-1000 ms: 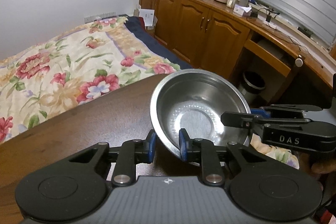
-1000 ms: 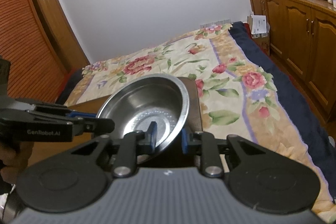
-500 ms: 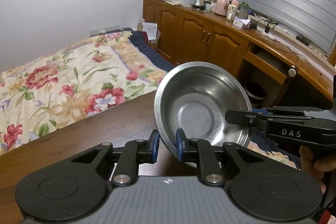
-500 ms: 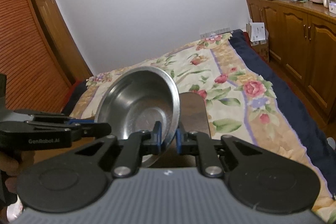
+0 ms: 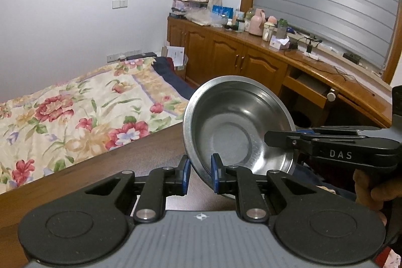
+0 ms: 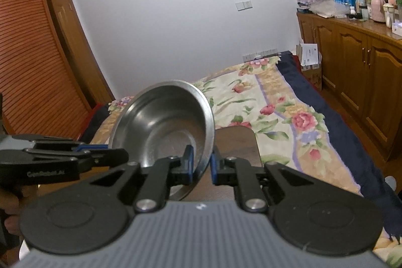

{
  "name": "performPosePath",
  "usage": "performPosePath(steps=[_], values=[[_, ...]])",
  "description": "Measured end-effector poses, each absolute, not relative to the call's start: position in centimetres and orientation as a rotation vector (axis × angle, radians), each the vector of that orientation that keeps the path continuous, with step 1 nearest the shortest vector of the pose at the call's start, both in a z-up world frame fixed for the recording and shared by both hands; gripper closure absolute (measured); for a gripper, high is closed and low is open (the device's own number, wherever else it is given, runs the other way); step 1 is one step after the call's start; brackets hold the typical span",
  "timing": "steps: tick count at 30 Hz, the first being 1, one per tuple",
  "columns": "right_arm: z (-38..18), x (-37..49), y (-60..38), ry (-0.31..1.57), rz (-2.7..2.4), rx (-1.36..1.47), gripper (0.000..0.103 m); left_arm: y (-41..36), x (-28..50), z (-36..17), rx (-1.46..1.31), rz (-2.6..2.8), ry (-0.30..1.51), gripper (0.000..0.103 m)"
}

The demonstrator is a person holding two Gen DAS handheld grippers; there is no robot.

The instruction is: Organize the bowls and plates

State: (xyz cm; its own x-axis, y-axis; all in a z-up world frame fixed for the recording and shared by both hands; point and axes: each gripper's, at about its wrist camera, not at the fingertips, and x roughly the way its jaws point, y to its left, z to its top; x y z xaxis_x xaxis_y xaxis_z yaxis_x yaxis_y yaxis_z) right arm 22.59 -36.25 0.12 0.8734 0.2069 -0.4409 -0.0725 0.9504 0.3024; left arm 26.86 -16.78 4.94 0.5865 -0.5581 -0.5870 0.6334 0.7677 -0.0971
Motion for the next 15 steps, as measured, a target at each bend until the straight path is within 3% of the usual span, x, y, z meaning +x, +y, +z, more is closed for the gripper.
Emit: performPosePath(steps=[15], values=[[1.1, 19.5, -33.5, 0.484, 0.165, 0.244, 0.088, -12.6, 21.5, 6.2, 0.107, -0.701, 0.589, 0.084]])
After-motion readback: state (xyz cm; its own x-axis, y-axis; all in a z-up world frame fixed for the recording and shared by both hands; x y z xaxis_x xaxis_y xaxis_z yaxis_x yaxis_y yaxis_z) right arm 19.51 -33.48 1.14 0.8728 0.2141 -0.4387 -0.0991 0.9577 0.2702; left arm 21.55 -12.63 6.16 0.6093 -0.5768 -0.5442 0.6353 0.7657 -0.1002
